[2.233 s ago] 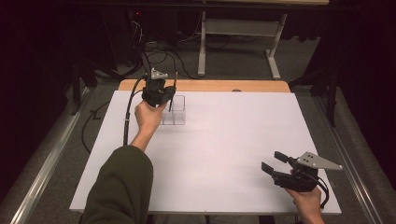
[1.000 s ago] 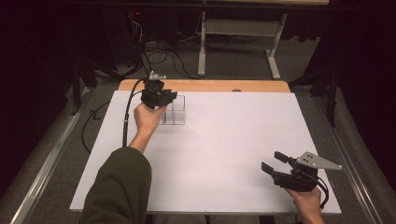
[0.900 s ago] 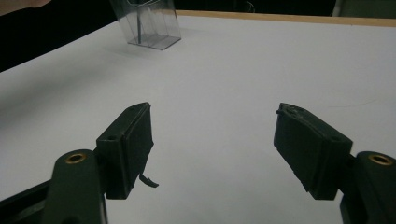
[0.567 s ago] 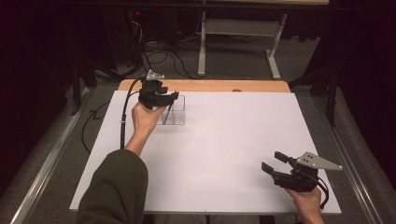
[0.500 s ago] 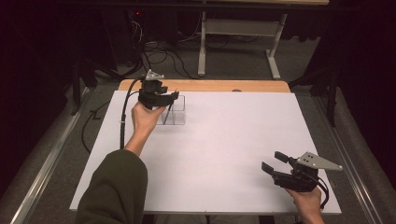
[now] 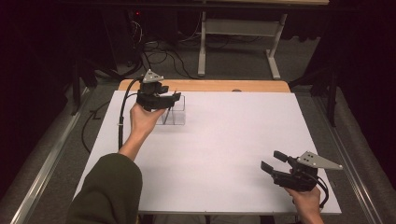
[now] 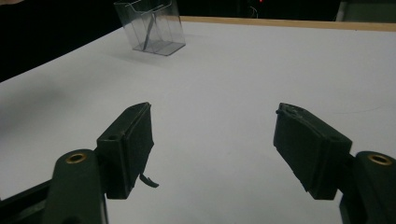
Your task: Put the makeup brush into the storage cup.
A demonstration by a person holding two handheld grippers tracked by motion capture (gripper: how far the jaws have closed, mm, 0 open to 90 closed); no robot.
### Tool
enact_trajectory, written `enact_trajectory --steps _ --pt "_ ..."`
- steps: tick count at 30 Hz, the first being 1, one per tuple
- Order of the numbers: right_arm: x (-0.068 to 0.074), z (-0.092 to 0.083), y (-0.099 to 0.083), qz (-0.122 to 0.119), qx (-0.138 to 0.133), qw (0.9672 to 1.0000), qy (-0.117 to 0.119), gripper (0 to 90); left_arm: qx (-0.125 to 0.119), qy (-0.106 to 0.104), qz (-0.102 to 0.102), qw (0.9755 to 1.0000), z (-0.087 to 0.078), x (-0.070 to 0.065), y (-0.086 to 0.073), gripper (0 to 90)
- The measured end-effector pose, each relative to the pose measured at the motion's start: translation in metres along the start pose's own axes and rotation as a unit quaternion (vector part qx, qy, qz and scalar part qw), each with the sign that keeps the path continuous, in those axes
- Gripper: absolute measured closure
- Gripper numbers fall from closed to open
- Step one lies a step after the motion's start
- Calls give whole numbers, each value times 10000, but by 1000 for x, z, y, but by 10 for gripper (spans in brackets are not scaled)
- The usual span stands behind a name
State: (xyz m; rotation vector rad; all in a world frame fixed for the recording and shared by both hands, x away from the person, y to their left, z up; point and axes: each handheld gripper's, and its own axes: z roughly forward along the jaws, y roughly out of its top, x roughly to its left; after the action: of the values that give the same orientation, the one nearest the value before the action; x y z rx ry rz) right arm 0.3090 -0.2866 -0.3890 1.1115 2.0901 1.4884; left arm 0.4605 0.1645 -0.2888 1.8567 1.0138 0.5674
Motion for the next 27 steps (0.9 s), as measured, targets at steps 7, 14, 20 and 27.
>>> enact_trajectory --steps 7,14,20,27 --pt "-1 0 0 28 5 10000 -19 297 -148 -75 84 9998 -13 -6 1 421" --pt "-1 -1 -1 37 7 10000 -41 297 -185 -100 136 9997 -19 -11 0 413" --pt "0 0 -1 35 25 10000 -50 297 -238 -151 129 9995 -25 -13 -2 408" --pt "-1 1 -1 41 31 10000 -54 297 -273 -204 148 9993 -33 -16 -6 398"
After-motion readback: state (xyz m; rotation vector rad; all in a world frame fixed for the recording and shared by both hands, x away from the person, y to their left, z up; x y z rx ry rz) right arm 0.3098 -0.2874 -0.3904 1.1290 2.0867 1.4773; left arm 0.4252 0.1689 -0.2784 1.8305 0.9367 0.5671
